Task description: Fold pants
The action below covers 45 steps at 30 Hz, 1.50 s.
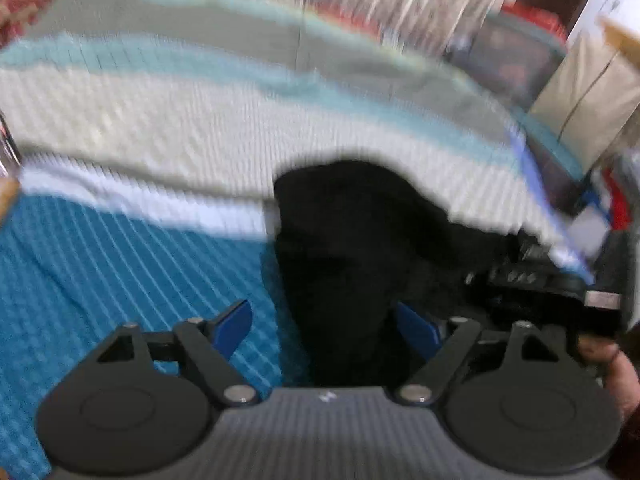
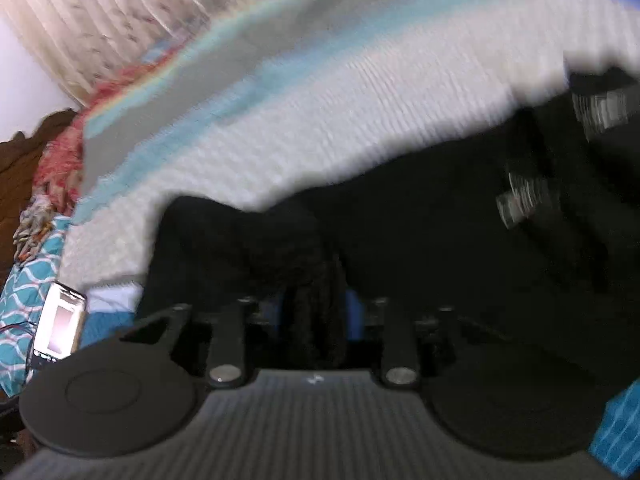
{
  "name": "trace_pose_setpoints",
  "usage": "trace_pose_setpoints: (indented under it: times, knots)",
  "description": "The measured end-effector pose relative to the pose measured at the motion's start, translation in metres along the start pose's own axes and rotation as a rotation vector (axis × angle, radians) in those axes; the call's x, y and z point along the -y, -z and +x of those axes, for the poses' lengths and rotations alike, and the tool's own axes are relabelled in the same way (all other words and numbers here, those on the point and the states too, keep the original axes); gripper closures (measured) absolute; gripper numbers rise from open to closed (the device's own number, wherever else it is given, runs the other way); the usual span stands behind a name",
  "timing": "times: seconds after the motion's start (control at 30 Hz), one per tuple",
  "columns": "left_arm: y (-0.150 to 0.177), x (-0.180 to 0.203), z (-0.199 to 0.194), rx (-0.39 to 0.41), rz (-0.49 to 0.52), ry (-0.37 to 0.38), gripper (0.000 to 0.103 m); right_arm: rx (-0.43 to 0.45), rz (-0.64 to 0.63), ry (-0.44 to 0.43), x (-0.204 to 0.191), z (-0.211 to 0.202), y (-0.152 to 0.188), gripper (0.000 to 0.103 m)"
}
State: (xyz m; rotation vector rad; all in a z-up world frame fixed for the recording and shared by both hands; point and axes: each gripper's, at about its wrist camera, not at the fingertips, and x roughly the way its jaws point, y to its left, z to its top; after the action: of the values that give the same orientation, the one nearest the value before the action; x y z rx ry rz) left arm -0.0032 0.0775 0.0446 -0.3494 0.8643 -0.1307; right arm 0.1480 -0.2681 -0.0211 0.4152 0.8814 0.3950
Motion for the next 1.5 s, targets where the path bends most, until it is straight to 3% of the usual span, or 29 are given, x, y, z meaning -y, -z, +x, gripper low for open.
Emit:
trace_pose_setpoints:
  times: [0.07, 0.13, 0.17, 0.27, 0.53, 0.57, 0.6, 0.67, 0.73, 0.8, 0.87, 0.93, 1.0, 1.07, 1.1, 1.17, 1.33, 1.5]
  knots:
    - [0.006, 0.004, 0.022, -0.077, 0.011, -0.03, 0.024, 0.013, -0.032, -0.003, -0.003, -0.001, 0.0, 0.061]
    - [0.011, 0.006, 0.033, -0.132, 0.037, -0.092, 0.023, 0.005, -0.018, -0.027, -0.004, -0.003, -0.008, 0.05]
    - [0.012, 0.006, 0.031, -0.126, 0.044, -0.093, 0.023, 0.015, -0.003, -0.042, -0.004, -0.004, -0.01, 0.041]
    - [0.01, 0.005, 0.018, -0.103, 0.036, -0.083, 0.023, 0.065, 0.032, -0.059, 0.002, -0.013, -0.013, 0.035]
    - [0.008, 0.01, 0.015, -0.12, 0.037, -0.121, 0.023, -0.016, 0.126, -0.16, -0.002, 0.022, -0.033, 0.025]
    - [0.007, 0.011, 0.016, -0.126, 0.034, -0.13, 0.023, -0.036, 0.122, -0.177, -0.004, 0.023, -0.033, 0.032]
    - [0.005, 0.013, 0.017, -0.132, 0.03, -0.138, 0.023, -0.063, 0.105, -0.193, -0.006, 0.022, -0.03, 0.059]
    - [0.004, 0.015, 0.02, -0.147, 0.023, -0.157, 0.023, -0.04, 0.055, -0.151, -0.016, 0.016, -0.028, 0.071]
    - [0.002, 0.017, 0.021, -0.155, 0.019, -0.17, 0.023, 0.069, -0.008, -0.113, -0.024, -0.008, -0.024, 0.085]
    - [0.002, 0.019, 0.023, -0.158, 0.021, -0.178, 0.022, 0.191, -0.136, -0.064, -0.043, -0.031, -0.017, 0.085]
    - [0.003, 0.021, 0.025, -0.162, 0.029, -0.195, 0.021, 0.235, -0.247, 0.012, -0.058, -0.035, -0.007, 0.084]
    - [0.005, 0.024, 0.029, -0.17, 0.041, -0.227, 0.018, 0.164, -0.293, 0.113, -0.06, -0.015, 0.0, 0.079]
    - [0.006, 0.024, 0.03, -0.173, 0.041, -0.245, 0.016, 0.08, -0.227, 0.18, -0.045, 0.005, 0.003, 0.066]
    - [0.006, 0.025, 0.027, -0.172, 0.044, -0.26, 0.016, 0.089, -0.121, 0.137, -0.033, -0.002, -0.002, 0.058]
    - [0.006, 0.025, 0.026, -0.171, 0.049, -0.267, 0.016, 0.085, -0.111, 0.135, -0.033, -0.005, -0.004, 0.052]
    - [0.006, 0.027, 0.025, -0.171, 0.048, -0.28, 0.016, 0.105, -0.093, 0.142, -0.034, -0.016, -0.003, 0.048]
    - [0.007, 0.029, 0.023, -0.168, 0.033, -0.295, 0.016, 0.158, -0.085, 0.11, -0.029, -0.048, 0.011, 0.047]
    - [0.007, 0.029, 0.023, -0.168, 0.027, -0.3, 0.016, 0.242, -0.156, 0.141, -0.038, -0.058, 0.021, 0.047]
